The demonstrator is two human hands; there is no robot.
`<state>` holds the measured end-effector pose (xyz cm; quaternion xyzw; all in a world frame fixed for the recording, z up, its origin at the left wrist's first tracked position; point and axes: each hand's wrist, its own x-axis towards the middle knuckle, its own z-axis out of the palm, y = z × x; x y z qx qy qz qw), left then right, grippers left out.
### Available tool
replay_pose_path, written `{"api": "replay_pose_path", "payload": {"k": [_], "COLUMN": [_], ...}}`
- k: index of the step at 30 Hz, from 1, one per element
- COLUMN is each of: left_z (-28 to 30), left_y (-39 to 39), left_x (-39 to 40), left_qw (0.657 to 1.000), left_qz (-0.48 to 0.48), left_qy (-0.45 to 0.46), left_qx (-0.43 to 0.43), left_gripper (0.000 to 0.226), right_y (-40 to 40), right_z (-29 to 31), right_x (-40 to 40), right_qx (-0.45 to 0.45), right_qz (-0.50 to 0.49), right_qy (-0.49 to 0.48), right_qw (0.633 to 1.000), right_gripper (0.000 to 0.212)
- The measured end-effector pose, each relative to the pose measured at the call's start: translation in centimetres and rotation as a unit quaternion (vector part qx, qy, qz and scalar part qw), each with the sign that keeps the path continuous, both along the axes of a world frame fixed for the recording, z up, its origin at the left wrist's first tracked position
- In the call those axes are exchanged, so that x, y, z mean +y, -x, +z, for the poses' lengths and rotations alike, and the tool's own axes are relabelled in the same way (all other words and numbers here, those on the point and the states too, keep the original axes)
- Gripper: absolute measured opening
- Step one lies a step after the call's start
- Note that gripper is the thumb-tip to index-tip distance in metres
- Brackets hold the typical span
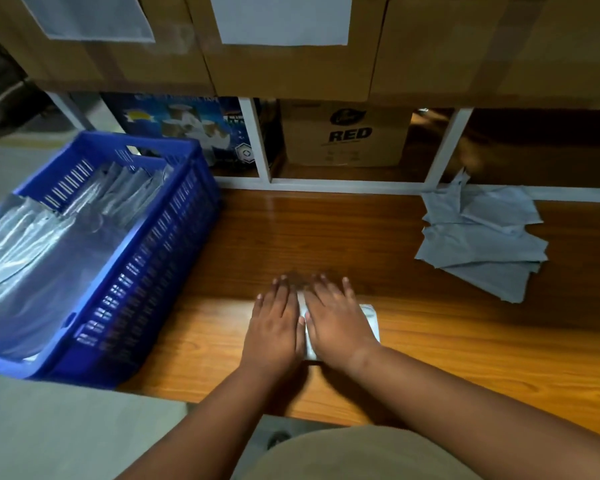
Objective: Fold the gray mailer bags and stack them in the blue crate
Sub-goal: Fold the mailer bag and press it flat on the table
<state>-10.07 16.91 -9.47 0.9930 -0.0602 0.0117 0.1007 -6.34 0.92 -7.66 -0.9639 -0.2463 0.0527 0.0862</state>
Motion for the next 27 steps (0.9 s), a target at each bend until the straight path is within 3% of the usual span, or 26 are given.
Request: {"api": "replay_pose_path", "payload": {"k": [8,27], "left_z": [-1.7,-1.4], "left_y": [0.1,-0.7], "left_x": [1.8,1.9], "left_qw": [0.998,0.997], "left_qz": [-0.034,-0.042], "left_qy": [-0.029,-0.024], "left_qx": [0.042,0.057], "left_gripper": [0.07,0.069], "right_y": [0.5,-0.2], "right_z": [-1.8,-2.8], "right_x": [1.9,2.1], "right_qx": [-0.012,0.02], "right_qz": [-0.022,-0.044], "right_qy": [0.08,0.069], "right_qw": [0.996,0.996], "right_gripper": [0.071,0.075]}}
